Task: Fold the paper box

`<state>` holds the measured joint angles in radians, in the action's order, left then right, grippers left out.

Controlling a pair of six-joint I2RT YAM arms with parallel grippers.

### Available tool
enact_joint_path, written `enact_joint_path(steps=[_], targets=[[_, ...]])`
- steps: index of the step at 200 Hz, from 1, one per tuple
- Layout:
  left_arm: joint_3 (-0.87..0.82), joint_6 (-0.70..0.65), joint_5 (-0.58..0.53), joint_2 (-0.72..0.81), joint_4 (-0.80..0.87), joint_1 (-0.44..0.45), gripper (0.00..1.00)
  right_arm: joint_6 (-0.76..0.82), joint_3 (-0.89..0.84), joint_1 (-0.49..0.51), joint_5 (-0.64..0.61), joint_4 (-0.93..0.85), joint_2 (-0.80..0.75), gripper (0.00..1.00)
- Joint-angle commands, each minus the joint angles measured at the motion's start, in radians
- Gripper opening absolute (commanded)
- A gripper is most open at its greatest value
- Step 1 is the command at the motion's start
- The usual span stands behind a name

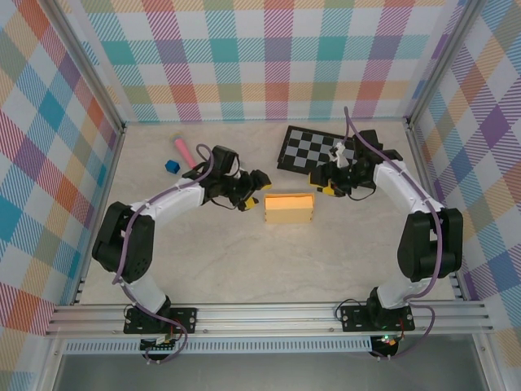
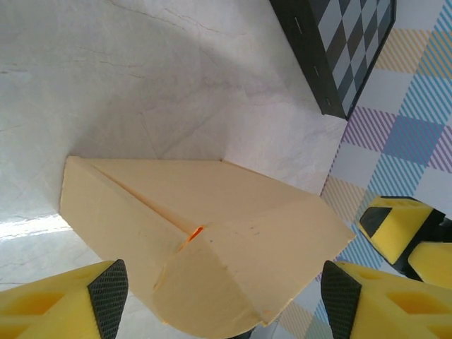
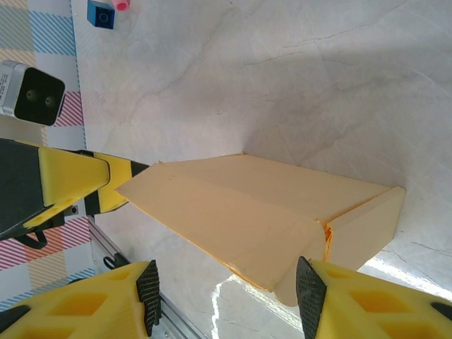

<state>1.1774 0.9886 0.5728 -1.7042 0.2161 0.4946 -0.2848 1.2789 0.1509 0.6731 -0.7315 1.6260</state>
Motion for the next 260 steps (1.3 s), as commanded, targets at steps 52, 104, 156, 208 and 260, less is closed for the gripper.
enact_joint_path(steps=[52,104,156,208,260], targets=[[0.054,0.044,0.022,-0.035,-0.052,0.018,0.63,-0.032,-0.007,0.005,0.074,0.031,0.017,0.56],[0.050,0.063,0.035,-0.028,-0.065,0.021,0.63,-0.048,-0.028,0.006,0.086,0.055,0.023,0.55],[0.062,0.072,0.047,-0.048,-0.081,0.022,0.63,-0.056,-0.030,0.009,0.080,0.059,0.025,0.56],[0.061,0.050,0.048,-0.054,-0.057,0.022,0.63,-0.099,0.005,-0.006,-0.050,0.026,-0.006,0.59],[0.080,0.048,0.073,-0.071,-0.049,0.022,0.64,-0.253,-0.040,-0.016,0.000,0.000,-0.016,0.60]])
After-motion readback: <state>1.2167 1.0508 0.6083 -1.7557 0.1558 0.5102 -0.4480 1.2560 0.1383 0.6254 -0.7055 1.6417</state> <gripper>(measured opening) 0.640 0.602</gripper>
